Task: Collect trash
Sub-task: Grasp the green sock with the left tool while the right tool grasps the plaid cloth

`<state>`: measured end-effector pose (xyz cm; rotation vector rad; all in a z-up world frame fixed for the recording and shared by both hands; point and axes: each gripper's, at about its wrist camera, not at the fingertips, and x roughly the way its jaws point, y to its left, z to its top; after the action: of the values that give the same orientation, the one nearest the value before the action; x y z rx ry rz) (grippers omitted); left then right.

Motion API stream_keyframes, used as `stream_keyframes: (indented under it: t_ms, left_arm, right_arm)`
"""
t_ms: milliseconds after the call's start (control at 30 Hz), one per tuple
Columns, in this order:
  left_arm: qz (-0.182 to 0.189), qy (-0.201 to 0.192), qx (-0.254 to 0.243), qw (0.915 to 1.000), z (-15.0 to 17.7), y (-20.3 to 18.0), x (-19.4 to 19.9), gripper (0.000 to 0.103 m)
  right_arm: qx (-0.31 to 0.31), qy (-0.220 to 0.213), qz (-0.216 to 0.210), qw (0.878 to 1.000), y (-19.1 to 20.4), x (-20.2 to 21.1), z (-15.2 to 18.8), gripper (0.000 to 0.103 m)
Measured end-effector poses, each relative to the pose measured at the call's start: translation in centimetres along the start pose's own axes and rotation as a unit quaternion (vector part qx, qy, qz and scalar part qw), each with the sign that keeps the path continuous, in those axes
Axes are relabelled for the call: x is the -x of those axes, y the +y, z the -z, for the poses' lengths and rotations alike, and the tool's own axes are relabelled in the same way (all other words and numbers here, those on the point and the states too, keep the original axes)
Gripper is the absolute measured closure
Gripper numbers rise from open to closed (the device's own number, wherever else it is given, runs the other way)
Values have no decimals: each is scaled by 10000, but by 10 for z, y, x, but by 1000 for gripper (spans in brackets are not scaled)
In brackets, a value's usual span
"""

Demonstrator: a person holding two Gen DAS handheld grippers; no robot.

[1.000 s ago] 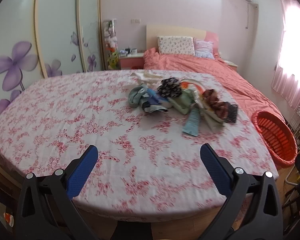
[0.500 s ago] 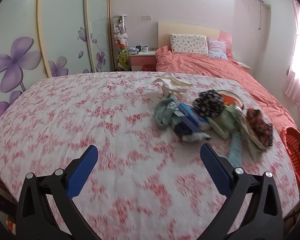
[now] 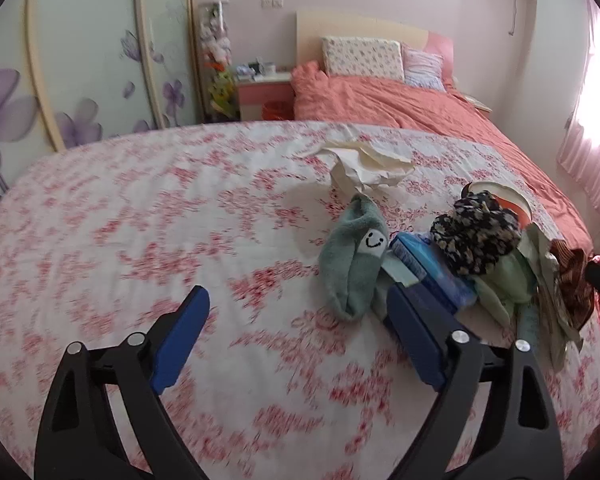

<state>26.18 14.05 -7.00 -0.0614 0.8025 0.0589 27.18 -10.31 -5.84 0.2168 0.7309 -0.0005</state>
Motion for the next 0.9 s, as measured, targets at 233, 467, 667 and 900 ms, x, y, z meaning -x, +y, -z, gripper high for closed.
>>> stream_keyframes:
  t_ms: [233,467,667,900]
  left_arm:
    - [128,129,-119,9998,-10,-7,-20,18]
    - [115,312,-144,9993,-15,-9,-36,27]
    - [130,327,-211,9992,-22,-16,-43,27]
    - [370,401,-136,9984,-28,-19,-52,50]
  right_arm:
    - [-18,315,25,9995,-2,-25,5,55]
    - [81,259,75,9996,-1,-24,4,58]
    - [82,279,41,9996,-5,-24,4,64]
    - [-2,295,-6,9996,-11,-24,4,77]
